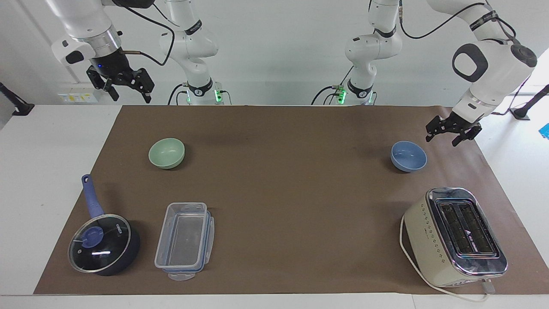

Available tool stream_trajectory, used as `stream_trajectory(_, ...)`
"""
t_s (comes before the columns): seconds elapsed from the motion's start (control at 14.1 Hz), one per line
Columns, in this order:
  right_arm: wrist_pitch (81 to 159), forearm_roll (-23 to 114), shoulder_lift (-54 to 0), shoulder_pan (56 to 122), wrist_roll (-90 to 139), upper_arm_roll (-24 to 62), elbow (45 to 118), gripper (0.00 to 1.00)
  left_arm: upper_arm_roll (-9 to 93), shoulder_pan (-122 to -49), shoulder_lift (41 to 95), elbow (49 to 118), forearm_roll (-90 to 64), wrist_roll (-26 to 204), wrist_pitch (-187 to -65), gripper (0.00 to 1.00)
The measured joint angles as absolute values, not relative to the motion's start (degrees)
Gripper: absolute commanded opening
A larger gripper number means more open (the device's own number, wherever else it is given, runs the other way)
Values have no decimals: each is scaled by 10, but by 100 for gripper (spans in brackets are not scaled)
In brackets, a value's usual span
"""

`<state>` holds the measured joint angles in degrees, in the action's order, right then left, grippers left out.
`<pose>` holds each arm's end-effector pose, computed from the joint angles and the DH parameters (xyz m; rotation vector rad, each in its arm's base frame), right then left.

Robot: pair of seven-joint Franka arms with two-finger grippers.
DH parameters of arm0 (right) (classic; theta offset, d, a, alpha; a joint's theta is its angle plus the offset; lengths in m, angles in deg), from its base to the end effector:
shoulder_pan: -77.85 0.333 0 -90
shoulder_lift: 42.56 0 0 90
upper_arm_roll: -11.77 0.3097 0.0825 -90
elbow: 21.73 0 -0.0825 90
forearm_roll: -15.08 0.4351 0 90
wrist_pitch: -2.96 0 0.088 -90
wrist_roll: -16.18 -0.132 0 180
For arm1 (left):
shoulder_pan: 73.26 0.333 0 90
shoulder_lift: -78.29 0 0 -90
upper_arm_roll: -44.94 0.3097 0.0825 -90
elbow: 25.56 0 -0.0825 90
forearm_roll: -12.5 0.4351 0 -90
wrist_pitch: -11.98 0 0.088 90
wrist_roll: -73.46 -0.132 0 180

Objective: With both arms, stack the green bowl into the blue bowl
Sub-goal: 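Reach the left gripper to the rim of the blue bowl and grasp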

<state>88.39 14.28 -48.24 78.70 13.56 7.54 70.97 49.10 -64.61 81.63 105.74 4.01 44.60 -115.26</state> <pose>0.5648 -0.0372 0.6198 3.1305 -0.1648 -0.0440 0.5330 0.1132 0.3117 3.0094 -0.2864 0.0472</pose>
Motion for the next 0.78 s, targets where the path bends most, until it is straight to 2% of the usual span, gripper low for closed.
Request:
stream_trajectory(0.07, 884, 143, -482, 787, 136, 75, 710, 100, 492, -643, 807, 1062, 40, 444, -1159, 96)
stream_trajectory(0.42, 884, 143, -483, 787, 136, 75, 711, 100, 492, -619, 775, 1064, 38, 429, -1172, 57)
stream_trajectory(0.5, 884, 143, -483, 787, 136, 75, 711, 100, 492, -618, 772, 1065, 36, 428, -1175, 33)
stream_trajectory(0.64, 884, 143, -483, 787, 136, 75, 711, 100, 490, -618, 769, 1067, 32, 428, -1176, 0)
stream_trajectory(0.78, 884, 143, -483, 787, 136, 75, 712, 100, 488, -618, 769, 1070, 31, 427, -1176, 0)
